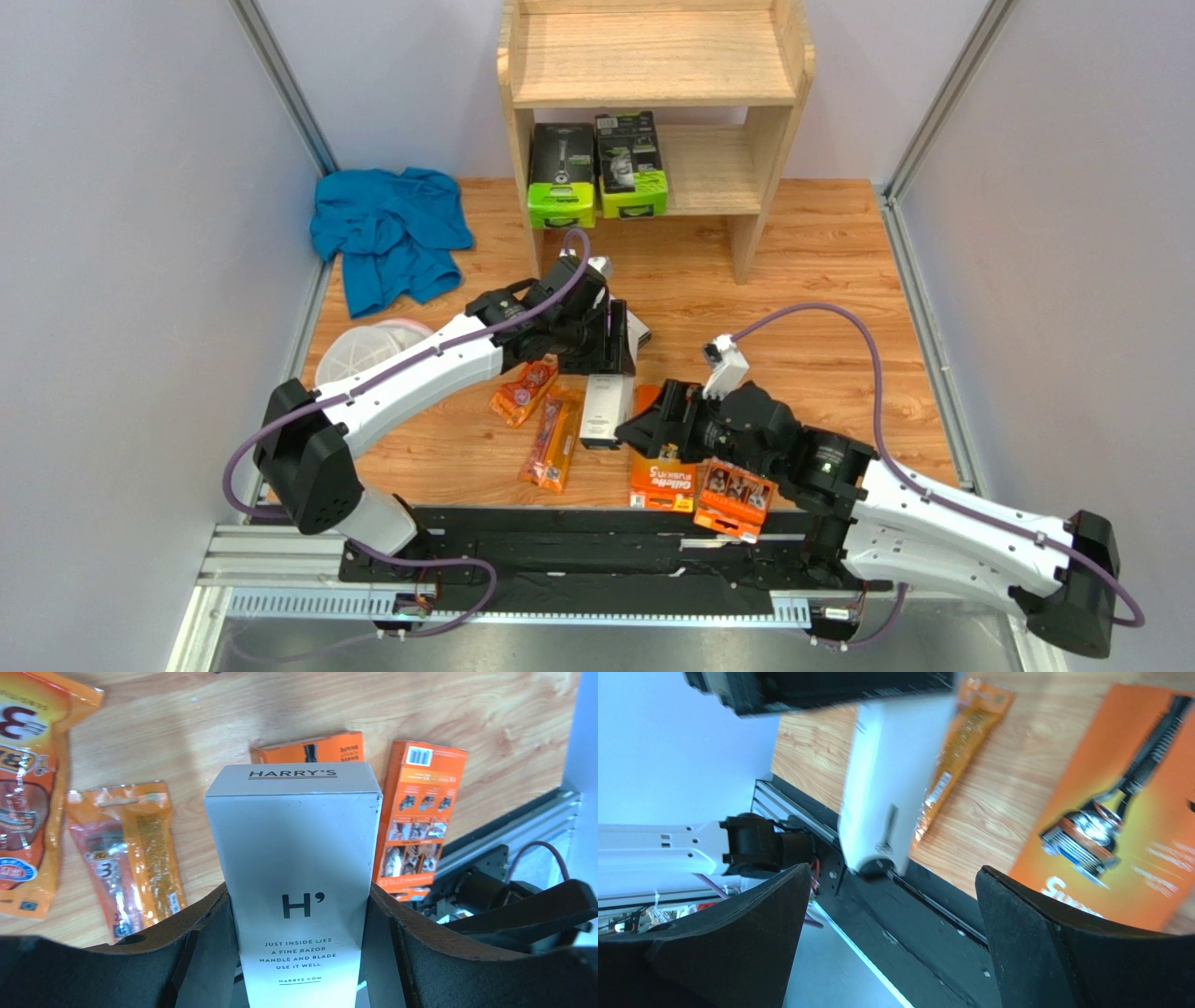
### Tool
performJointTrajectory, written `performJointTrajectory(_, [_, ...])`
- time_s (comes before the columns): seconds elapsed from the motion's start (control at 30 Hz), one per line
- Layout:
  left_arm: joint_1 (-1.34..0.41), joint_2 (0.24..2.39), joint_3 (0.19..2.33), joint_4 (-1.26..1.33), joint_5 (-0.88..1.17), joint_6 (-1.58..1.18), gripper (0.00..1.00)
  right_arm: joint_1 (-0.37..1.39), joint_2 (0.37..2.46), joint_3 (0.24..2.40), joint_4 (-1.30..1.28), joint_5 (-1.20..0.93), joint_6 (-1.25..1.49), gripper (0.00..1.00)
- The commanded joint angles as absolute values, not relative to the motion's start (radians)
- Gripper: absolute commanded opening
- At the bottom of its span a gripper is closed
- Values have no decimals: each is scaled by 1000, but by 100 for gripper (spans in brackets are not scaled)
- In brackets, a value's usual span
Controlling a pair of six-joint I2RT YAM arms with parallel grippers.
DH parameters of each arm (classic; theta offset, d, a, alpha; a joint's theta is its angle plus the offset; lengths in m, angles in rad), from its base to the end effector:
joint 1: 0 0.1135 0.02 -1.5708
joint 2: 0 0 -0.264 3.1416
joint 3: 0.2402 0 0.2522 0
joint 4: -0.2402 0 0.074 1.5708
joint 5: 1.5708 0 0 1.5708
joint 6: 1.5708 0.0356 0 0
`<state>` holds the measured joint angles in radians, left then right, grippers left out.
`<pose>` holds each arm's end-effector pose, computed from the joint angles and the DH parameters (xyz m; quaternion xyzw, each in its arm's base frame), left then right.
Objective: Place and organize the shaving razors onto the shelf
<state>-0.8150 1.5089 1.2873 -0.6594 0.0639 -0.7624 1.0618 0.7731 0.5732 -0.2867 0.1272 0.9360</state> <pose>0.2216 -0.2385 0.2972 0.0355 0.9400 -0.2609 0.2168 0.0915 0.1547 0.2569 -0.0210 0.8553 0.4035 0.3245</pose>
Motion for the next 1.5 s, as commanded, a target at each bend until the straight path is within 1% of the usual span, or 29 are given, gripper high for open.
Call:
performJointTrajectory(0.0, [-811,1483,1295,-618,121,-793,0,1118,865,649,-124,218,945,91])
performJointTrajectory(0.13, [-808,1471,1292,-609,138,-801,0,1123,971,696,-132,225,960,90])
performJointTrajectory(0.27, [-807,1447,1279,-603,146,-808,0,1123,989,706,-140,255,983,81])
performJointTrajectory(0.33, [-805,1430,1267,-594,158,-811,0,1123,982,700,-146,285,997,72])
performJointTrajectory(0.4, [-804,1419,1252,-580,179,-818,0,1123,962,687,-147,311,1002,67])
performJointTrajectory(0.47, [-802,1401,1241,-554,212,-828,0,1123,940,677,-147,321,1005,55])
performJointTrajectory(0.53, [-801,1384,1224,-532,238,-828,0,1123,924,663,-143,324,1003,41])
performJointTrajectory(0.6, [-798,1367,1194,-505,256,-833,0,1123,905,650,-141,322,994,36])
performJointTrajectory(0.63, [-798,1350,1183,-476,271,-836,0,1123,900,646,-138,321,991,31])
performJointTrajectory(0.73, [-793,1318,1144,-417,305,-839,1,1121,885,643,-138,305,971,27])
performJointTrajectory(0.8, [-787,1302,1132,-413,311,-822,9,1123,871,644,-138,285,944,27])
performJointTrajectory(0.83, [-785,1287,1129,-420,310,-815,15,1121,865,646,-143,279,931,27])
performJointTrajectory(0.9, [-769,1266,1111,-428,299,-795,49,1121,853,646,-158,278,919,26])
performJointTrajectory(0.93, [-762,1240,1100,-436,279,-792,62,1121,838,644,-167,272,907,26])
performJointTrajectory(0.97, [-750,1223,1088,-434,269,-793,72,1123,825,637,-166,268,902,26])
performJointTrajectory(1.07, [-726,1143,996,-385,241,-807,80,1117,784,615,-166,259,888,26])
performJointTrajectory(1.13, [-715,1082,953,-318,238,-813,83,1111,756,606,-169,247,887,25])
performJointTrajectory(1.37, [-675,982,786,-129,319,-847,84,1100,697,577,-163,203,877,24])
performJointTrajectory(1.43, [-672,956,734,-10,365,-867,84,1095,683,574,-147,181,873,23])
performJointTrajectory(1.47, [-664,948,672,48,380,-893,84,1092,675,574,-141,170,871,23])
